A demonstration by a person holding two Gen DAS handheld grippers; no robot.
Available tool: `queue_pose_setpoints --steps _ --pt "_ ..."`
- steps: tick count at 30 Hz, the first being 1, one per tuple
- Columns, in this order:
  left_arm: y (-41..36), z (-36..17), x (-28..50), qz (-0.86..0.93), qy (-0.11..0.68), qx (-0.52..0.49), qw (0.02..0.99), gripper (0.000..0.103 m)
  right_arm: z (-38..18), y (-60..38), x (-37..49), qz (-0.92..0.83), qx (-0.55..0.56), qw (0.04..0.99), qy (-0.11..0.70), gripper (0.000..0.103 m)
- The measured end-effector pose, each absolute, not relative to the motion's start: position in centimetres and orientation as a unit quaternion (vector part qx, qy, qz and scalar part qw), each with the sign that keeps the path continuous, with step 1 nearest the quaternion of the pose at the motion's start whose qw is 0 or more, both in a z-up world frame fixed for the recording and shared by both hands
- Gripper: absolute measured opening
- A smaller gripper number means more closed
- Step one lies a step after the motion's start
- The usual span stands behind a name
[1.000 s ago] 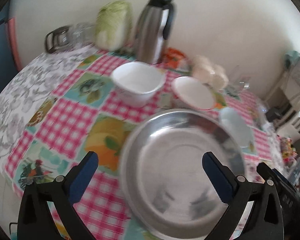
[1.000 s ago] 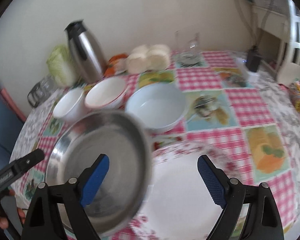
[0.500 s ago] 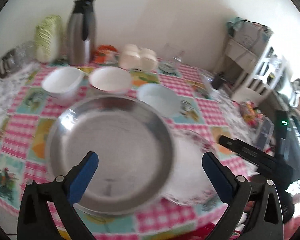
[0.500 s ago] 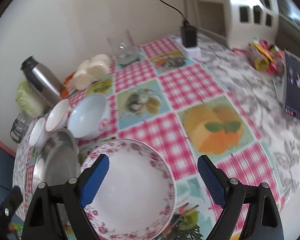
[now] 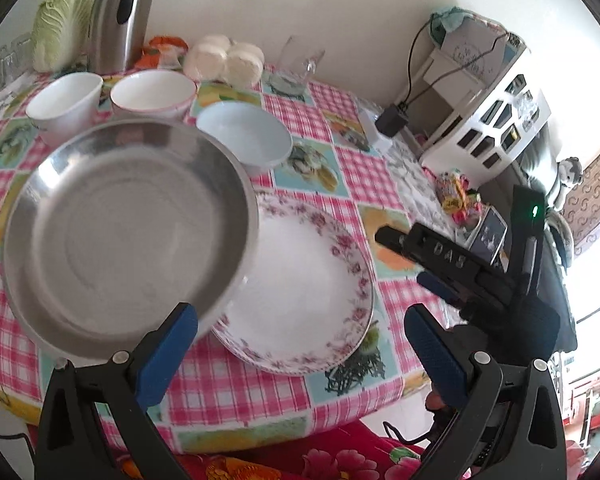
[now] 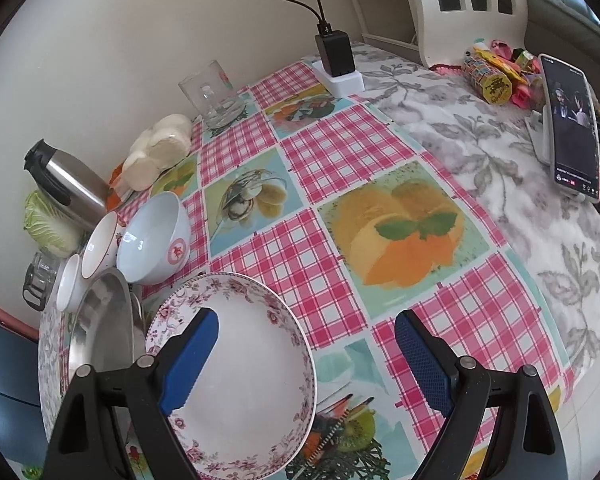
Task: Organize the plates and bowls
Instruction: 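Move the right gripper to the pink floral plate rim and close on it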
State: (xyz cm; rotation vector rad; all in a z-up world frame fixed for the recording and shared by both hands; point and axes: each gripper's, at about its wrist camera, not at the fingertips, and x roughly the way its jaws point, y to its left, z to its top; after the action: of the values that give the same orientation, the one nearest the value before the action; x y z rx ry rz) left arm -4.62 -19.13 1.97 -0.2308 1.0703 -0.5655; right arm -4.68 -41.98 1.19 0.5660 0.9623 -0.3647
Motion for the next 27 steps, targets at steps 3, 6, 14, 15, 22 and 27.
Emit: queue_pose_setpoints --steps 3,6,14,15,22,27 --pt "-19.9 1.1 -4.9 -0.261 0.515 -0.108 0.809 0.103 1.2 -42.0 -4.7 -0.173 0.267 0.832 0.455 0.092" --pt "-20.2 0.2 -5.1 -0.252 0.531 -0.112 0.801 0.103 1.0 -42.0 -4.7 -0.173 0.266 0.831 0.457 0.092" --pt "-20.3 -2.3 -5.1 -0.218 0.57 -0.116 0.784 0.103 -0.3 -41.8 -4.3 -0.167 0.263 0.82 0.48 0.092" --pt "-20.1 -2.7 -4.9 -0.212 0.574 -0.12 0.782 0.102 -0.6 -41.7 -4.3 -0.164 0.263 0.817 0.486 0.092" --pt "-18.6 -4.9 -3.5 -0.162 0.592 -0.152 0.775 0.097 -1.9 -41.1 -3.8 -0.146 0.265 0.809 0.504 0.079" --pt "-18.3 -5.7 -3.1 -0.148 0.594 -0.165 0.773 0.082 -2.6 -40.8 -3.3 -0.135 0.263 0.807 0.511 0.059"
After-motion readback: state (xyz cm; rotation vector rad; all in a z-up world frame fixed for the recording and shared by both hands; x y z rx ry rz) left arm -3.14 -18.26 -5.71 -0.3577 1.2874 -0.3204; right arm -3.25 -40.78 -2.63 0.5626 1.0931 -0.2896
